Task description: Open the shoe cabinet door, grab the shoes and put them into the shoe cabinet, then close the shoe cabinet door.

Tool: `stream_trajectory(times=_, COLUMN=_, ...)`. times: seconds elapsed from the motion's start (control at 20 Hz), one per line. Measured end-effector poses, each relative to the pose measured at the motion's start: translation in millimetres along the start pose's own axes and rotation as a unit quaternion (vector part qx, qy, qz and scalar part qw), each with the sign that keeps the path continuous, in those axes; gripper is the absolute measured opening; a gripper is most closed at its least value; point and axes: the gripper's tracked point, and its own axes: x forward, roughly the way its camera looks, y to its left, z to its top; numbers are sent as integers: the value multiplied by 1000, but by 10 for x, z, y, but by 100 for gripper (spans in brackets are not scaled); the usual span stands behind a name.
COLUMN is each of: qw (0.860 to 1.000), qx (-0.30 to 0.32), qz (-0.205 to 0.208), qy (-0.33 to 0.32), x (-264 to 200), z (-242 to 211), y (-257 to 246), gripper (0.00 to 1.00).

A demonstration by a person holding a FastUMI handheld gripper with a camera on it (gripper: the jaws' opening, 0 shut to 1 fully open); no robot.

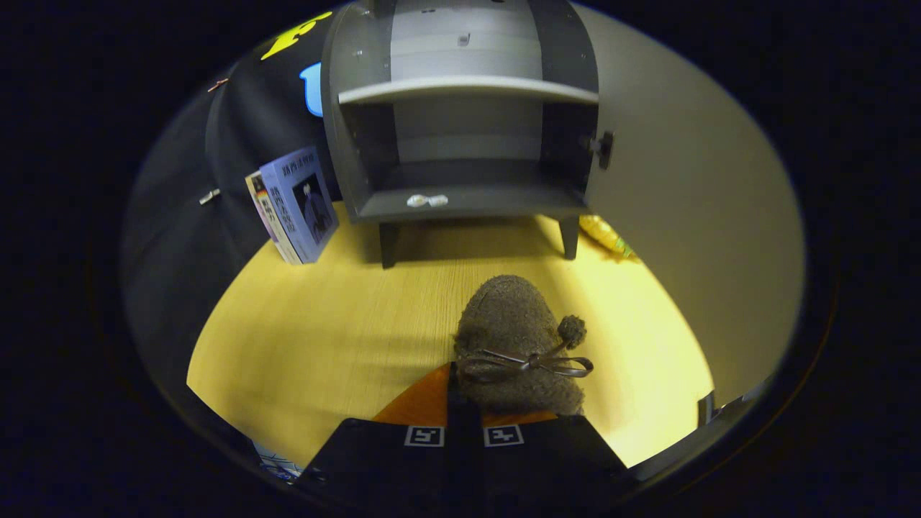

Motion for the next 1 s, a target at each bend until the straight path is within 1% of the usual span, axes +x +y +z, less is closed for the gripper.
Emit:
stream_trajectory(times=0.1, qw=1000, qx=-2, qz=9, qy=-19, x=-208, z=303, y=-77, gripper=5)
stream_trajectory(times=0.25, qw=998, qx=7, qz=33, qy=-45, x=-500, z=748, y=-157, gripper=5)
stream_trajectory(times=0.55, qw=995, qx=-13, qz=62, qy=-82, x=-816, z=1571, y=-279, gripper=5)
stream_trajectory(times=0.75, qw=992, qx=-28, qz=64, qy=-103, x=-905, z=2072, y=-197, gripper=5)
stream_trajectory(times=0.9, qw=990, qx=-32, qz=49, qy=-126, x=-875, z=2480, y=-117, gripper=5)
stream_trajectory(times=1.0, qw=990, qx=-25, qz=46, qy=-134, x=-839, z=2734, y=-44, gripper=5)
